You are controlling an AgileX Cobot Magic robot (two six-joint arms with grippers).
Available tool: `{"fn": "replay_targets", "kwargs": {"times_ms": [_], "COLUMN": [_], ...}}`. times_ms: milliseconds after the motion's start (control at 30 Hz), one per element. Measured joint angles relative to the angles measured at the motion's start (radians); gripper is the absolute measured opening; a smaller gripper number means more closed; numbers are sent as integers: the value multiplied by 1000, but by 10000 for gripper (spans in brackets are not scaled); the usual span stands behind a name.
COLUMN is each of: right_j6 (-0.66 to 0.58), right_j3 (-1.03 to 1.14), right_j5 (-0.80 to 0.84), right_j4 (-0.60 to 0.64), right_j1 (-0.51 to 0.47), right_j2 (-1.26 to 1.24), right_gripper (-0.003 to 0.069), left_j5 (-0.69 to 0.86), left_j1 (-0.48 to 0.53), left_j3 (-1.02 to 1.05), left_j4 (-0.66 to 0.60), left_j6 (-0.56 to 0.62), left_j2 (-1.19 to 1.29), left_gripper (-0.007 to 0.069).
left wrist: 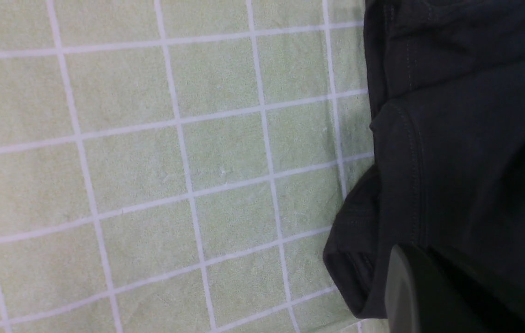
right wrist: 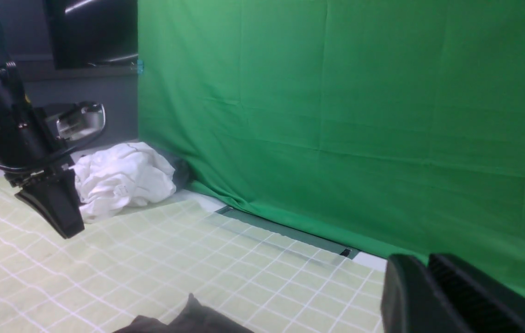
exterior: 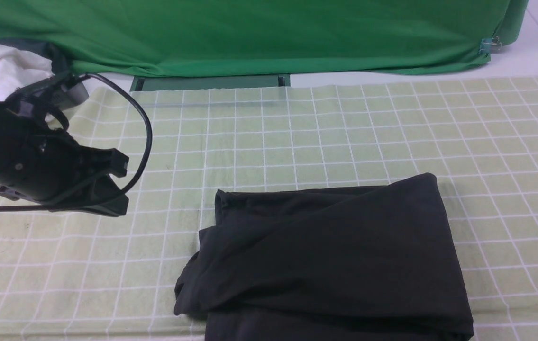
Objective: Fold a long-sleeved shirt over a green coffee tablecloth.
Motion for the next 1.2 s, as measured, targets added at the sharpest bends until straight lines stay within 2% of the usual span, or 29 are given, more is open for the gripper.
{"fn": "replay_targets", "kwargs": {"times_ms": [367,500,567,667,833,900,1033,1200], "right_j6": [0,0,0,0,0,0,-1,-1], "right_j3": [13,67,87,178,287,311,340,344], "right_j5": [-7,-14,-14,-13,-10,-6,-6,22], "right_j4": [0,0,0,0,0,0,-20,-79], "right_j1": [-1,-48,-79,-229,-426,-475,-535,-556], "right_j2": [-2,-25,-35,-97,-180,-191,-199,-199], "right_gripper": [104,118,120,123,134,139,144,150], "left_j5": [-11,-12,-12,-16,-70,-87,-94,-95], "left_j1": [0,0,0,0,0,0,0,0], "left_j3": [0,0,0,0,0,0,0,0], "left_j4": [-94,-95,-95,-94,-92,-92,-92,-92], "left_j6": [3,3,3,5,27,29,30,33], "left_j2": [0,0,0,0,0,0,0,0], "left_gripper": [13,13,13,13,13,13,13,13]}}
